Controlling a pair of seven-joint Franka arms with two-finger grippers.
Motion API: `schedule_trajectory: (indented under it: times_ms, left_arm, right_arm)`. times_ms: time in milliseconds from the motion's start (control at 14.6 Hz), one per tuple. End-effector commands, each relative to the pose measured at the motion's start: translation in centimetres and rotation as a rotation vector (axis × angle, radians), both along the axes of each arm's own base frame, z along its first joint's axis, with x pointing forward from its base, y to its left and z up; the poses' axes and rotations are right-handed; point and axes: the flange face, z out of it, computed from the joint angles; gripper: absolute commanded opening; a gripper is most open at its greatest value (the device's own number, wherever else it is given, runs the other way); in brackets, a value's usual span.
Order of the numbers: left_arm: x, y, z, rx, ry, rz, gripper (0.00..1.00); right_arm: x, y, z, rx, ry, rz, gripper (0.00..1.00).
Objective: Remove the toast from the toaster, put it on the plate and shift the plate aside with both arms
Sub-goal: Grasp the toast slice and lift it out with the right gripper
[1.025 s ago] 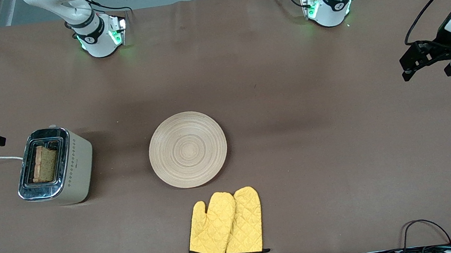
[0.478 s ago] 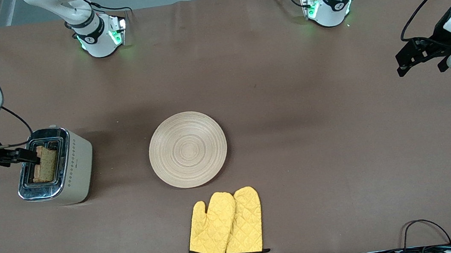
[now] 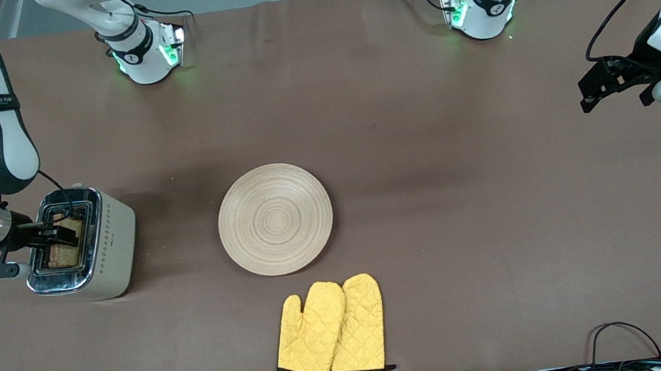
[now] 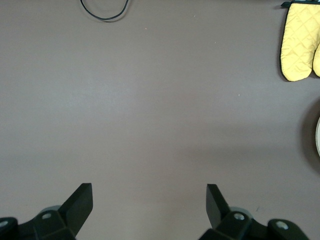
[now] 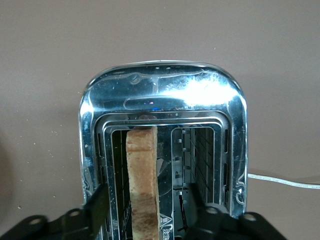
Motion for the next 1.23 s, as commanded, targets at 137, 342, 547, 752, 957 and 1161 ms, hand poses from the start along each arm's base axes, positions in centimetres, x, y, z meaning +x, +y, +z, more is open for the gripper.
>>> schedule_trajectory:
  times_ms: [137,342,547,752,957,1161]
  left_arm:
    - [0.2,0.1,0.3,-0.009,0.007,0.009,1.0]
    - [0.2,0.0,0.4,-0.011,0.004,0.008,1.0]
    - [0.2,0.1,0.3,-0.01,0.007,0.009,1.0]
    - [0.2,0.0,0.3,-0.01,0.007,0.009,1.0]
    - [0.2,0.1,0.3,-0.01,0.007,0.011,1.0]
    - [0.2,0.2,0.3,-0.009,0.007,0.003,1.0]
  right_arm:
    - [-0.3,0.4,1.6,-0.001,-0.018,0.023,0.0]
    - [0.2,0.8,6.3,0.009,-0.025,0.052,0.0]
    - [-0.4,4.0,13.1,0.028,0.011,0.091,0.01]
    - [-1.8,9.4,16.4,0.04,-0.027,0.157,0.02]
    - [-2.5,14.8,12.9,0.122,-0.015,0.132,0.02]
    - [-4.1,20.8,6.6,0.182,-0.076,0.154,0.02]
